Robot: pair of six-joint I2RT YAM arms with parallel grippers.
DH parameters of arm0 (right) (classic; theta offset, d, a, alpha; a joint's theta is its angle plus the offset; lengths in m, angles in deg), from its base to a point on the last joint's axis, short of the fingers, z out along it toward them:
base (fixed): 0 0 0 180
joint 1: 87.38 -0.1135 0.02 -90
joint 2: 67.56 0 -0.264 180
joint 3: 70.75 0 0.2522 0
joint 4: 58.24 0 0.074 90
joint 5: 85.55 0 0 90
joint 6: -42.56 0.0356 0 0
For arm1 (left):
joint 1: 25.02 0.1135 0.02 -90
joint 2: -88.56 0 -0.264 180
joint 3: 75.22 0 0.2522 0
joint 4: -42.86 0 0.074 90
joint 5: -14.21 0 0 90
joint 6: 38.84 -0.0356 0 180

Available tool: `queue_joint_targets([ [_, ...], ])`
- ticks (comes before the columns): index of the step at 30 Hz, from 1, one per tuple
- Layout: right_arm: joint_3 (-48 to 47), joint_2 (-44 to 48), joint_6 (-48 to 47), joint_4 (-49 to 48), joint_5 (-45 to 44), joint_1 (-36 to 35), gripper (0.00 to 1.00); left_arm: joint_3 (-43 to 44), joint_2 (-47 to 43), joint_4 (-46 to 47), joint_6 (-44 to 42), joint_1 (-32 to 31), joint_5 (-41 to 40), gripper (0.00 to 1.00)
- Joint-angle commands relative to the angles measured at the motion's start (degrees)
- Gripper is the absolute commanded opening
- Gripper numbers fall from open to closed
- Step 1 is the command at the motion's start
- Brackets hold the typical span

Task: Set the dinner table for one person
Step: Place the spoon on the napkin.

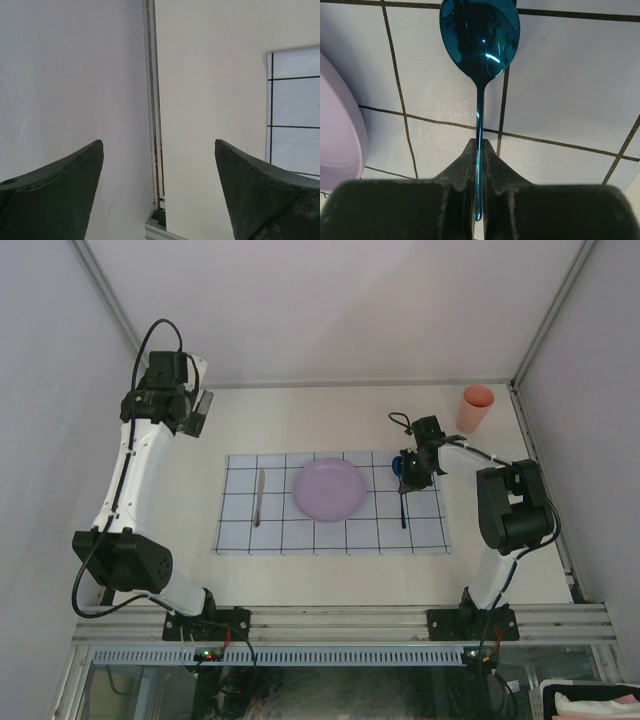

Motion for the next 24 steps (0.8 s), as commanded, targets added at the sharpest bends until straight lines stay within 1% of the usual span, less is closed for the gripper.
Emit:
queue_joint_targets([
  [1, -0.4, -0.3, -0.9, -0.6, 0.8, 0.2, 0.0, -0.2, -2.1, 1.0, 0.2, -0.2, -0.3, 0.95],
  [24, -0.2, -0.7, -1.1, -0.9, 1.6, 0.3, 0.0, -0.1, -2.2, 0.9, 0.2, -0.1, -0.6, 0.95],
])
